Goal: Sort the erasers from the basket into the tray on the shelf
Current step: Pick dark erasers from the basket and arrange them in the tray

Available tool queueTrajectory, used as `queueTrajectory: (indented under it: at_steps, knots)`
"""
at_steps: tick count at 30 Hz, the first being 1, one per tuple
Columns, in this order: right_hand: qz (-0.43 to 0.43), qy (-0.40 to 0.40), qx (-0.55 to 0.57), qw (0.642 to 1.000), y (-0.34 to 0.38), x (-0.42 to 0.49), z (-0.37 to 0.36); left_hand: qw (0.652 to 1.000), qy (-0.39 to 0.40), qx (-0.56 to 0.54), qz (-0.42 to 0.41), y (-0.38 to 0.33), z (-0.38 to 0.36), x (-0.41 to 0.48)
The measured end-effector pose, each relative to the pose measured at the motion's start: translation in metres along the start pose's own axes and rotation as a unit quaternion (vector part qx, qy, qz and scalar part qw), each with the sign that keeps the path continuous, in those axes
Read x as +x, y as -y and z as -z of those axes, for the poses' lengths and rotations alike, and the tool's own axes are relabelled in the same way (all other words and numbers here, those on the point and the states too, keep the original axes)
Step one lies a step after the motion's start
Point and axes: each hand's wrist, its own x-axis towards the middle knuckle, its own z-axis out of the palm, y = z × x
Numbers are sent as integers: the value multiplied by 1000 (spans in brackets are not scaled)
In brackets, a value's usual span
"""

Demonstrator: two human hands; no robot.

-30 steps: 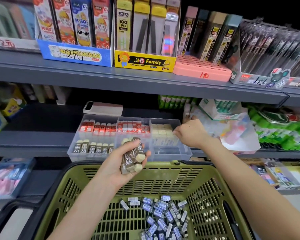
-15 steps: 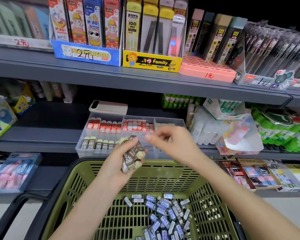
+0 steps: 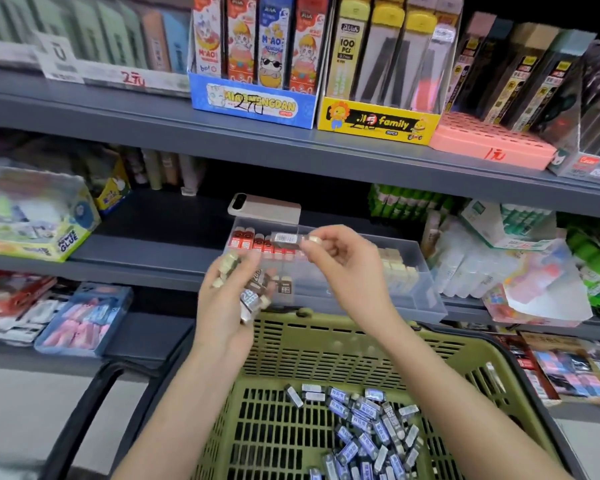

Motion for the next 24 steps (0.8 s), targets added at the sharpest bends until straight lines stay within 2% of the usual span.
queueTrajectory:
  at_steps: [2,5,8,12,14,17,21,24]
  knots:
    - [-10,27,-66,997,-4,19,-9,998,-31,-52,-31,-14,9,8]
    - [-42,151,-219,963,-9,43,-24,992,-59,-104,-41,-33,23,21]
    - [-60,245,-252,934,-11,58,-40,993,-56,-100,-32,-40,35,29]
    - [-85,291,-246,921,-13,64,-61,994,-65,-87,-16,-37,45,31]
    - [-109,293,-243,918,-16,61,-71,994,-70,-83,-4,-34,46,31]
    - [-132,248,-222,934,-21,54,-81,994,-77,-81,7,-31,43,31]
    - [-131,175,-226,949,-26,41,-89,993,-68,-100,8,-30,42,30]
    - [-122,159,-219,955,-27,35,-90,995,-54,-89,-1,-30,42,28]
